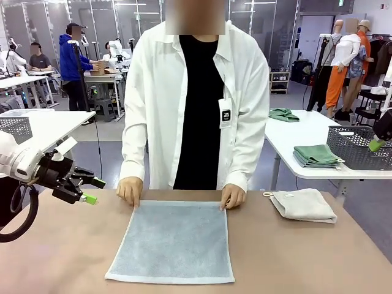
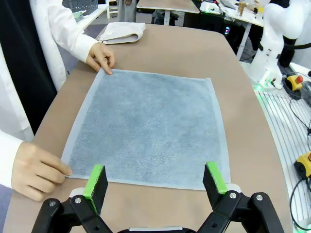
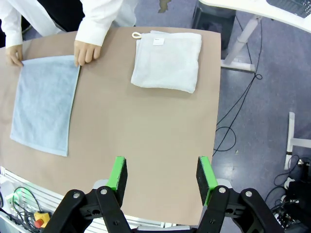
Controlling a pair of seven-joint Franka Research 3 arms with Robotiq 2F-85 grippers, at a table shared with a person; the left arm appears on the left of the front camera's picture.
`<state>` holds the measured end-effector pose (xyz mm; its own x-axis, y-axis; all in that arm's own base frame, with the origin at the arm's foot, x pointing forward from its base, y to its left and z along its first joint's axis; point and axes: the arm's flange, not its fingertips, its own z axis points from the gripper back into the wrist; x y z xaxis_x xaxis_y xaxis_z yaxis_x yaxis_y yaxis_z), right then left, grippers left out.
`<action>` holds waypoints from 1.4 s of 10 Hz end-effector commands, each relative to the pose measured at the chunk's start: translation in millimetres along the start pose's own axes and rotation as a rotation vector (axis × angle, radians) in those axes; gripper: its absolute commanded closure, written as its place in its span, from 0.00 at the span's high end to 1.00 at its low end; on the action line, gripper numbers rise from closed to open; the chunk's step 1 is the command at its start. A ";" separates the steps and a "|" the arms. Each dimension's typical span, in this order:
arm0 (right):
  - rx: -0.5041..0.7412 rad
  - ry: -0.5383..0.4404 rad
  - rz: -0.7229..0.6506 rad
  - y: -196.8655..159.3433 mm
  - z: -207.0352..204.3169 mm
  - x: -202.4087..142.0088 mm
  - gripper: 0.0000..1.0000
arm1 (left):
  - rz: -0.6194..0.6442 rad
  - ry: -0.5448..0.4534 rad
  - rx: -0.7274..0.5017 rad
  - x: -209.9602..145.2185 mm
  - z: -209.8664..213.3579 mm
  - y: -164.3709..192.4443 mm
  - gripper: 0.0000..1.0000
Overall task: Fold the towels and place them in the basket.
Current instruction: When a person lays out a Towel with hook on the table, fold it in half twice.
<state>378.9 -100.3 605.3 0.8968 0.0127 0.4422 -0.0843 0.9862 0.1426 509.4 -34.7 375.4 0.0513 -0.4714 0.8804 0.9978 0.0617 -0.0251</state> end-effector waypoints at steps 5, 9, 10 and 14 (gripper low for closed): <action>0.005 -0.014 -0.013 0.6 -0.7 2.4 0.72 | -0.004 0.001 0.005 2.2 0.9 -0.6 1.00; 0.017 -0.088 0.179 47.0 6.7 7.6 0.93 | -0.059 0.044 0.075 42.2 21.2 -6.9 1.00; 0.012 -0.098 0.270 77.6 8.5 13.5 1.00 | -0.080 0.114 0.113 66.7 24.9 -15.3 1.00; 0.009 -0.156 0.797 252.0 -2.2 22.3 1.00 | -0.053 0.407 0.205 151.5 2.7 -63.9 1.00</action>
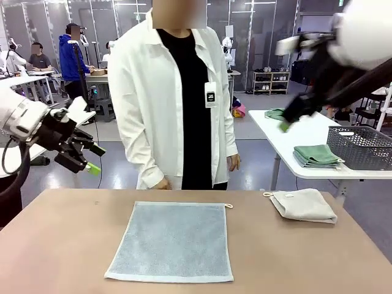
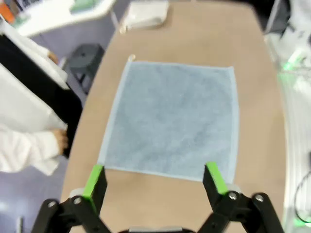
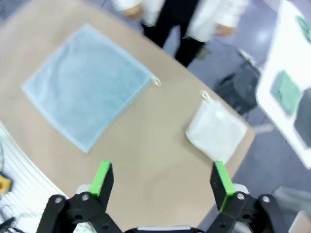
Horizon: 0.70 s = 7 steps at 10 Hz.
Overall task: Fold the towels and place them in the basket.
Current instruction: When a person lays out a Towel with hook on the table, fold it in half twice.
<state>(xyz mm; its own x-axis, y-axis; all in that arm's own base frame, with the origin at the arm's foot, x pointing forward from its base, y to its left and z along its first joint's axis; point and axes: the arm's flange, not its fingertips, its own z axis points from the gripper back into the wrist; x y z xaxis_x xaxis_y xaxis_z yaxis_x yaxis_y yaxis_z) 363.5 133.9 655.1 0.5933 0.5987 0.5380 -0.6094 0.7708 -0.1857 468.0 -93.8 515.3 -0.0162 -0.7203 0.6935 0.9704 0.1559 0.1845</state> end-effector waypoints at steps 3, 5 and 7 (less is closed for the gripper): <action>0.009 0.057 0.521 86.9 -82.1 50.2 1.00 | -0.020 0.297 0.015 50.5 -20.0 -45.2 1.00; 0.036 0.132 0.667 112.6 -118.0 40.8 1.00 | -0.090 0.392 0.008 57.5 -28.9 -59.6 1.00; 0.064 0.166 0.756 127.6 -141.1 28.1 1.00 | -0.133 0.446 -0.009 55.1 -37.3 -70.6 1.00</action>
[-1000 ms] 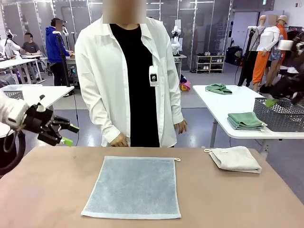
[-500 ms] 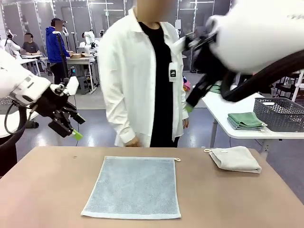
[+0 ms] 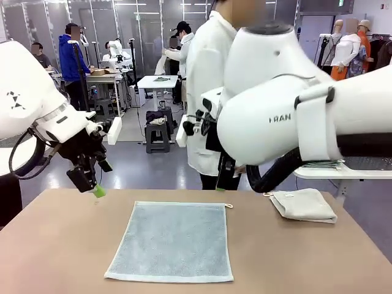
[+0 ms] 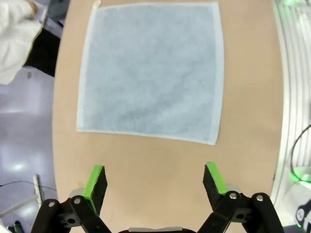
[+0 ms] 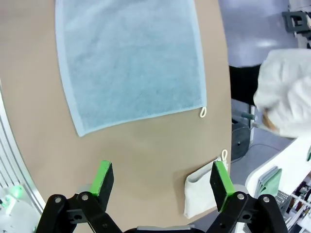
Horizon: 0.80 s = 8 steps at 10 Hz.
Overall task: Fold the towels and place them in the basket.
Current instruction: When a person lays out a Towel with hook on the table, fold it in half twice.
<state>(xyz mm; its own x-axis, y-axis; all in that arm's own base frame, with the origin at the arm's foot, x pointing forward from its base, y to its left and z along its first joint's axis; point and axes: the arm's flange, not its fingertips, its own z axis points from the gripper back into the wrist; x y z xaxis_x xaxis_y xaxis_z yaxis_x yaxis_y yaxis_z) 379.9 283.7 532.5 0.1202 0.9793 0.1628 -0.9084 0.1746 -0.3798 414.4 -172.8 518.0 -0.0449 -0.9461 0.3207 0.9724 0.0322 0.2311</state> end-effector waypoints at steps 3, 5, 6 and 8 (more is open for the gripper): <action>0.000 0.000 0.000 0.0 0.0 0.0 1.00 | 0.000 0.000 0.000 0.0 0.0 0.0 1.00; 0.000 0.000 0.000 0.0 0.0 0.0 1.00 | 0.000 0.000 0.000 0.0 0.0 0.0 1.00; 0.000 0.000 0.000 0.0 0.0 0.0 1.00 | 0.000 0.000 0.000 0.0 0.0 0.0 1.00; 0.007 0.043 0.046 8.7 -11.9 -1.5 1.00 | -0.034 0.019 0.012 1.2 -6.7 -11.3 1.00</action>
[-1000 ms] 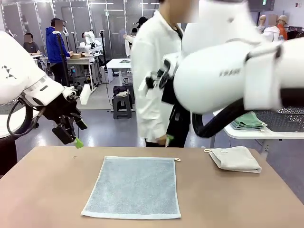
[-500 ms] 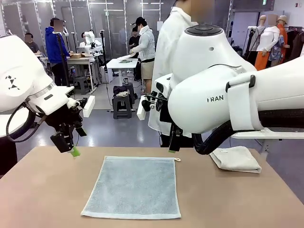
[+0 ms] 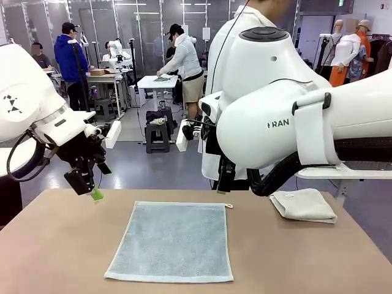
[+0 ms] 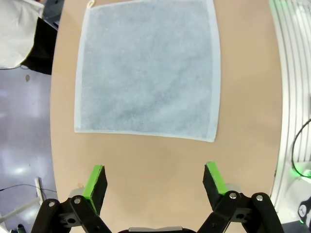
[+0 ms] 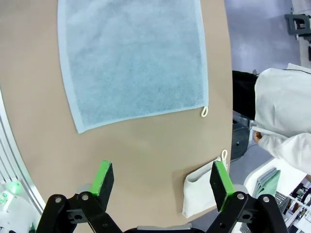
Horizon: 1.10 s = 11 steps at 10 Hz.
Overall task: Fold the towels and place them in the basket.
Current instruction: When a person lays out a Towel with hook on the table, fold it in half twice.
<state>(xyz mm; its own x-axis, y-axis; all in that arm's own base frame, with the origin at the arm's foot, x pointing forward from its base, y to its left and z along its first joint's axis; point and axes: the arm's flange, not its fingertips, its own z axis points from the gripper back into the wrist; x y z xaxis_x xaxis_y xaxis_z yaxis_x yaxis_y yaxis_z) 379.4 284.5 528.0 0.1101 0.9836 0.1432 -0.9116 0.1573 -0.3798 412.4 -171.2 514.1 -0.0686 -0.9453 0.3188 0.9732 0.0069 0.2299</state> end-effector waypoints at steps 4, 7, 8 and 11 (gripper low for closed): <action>0.120 0.092 0.090 45.1 -67.9 -15.0 1.00 | 0.036 0.166 0.017 20.6 -64.2 -37.3 1.00; 0.210 0.111 0.095 76.5 -129.7 -13.4 1.00 | 0.044 0.301 -0.043 29.5 -121.8 -63.7 1.00; 0.222 0.112 0.094 85.3 -143.5 -15.6 1.00 | 0.034 0.326 -0.067 27.5 -137.8 -73.4 1.00; 0.261 0.073 0.095 96.3 -169.4 -23.1 1.00 | -0.009 0.314 -0.062 9.5 -162.4 -82.0 1.00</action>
<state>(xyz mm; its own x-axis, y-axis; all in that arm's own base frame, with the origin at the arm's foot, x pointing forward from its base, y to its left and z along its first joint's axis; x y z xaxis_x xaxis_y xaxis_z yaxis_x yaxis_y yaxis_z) 355.9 294.8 334.6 0.0546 0.9985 0.0078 -0.9880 0.0551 -0.1443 364.5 -237.9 352.4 -0.0013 -1.0000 -0.0007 0.9926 -0.0013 0.1214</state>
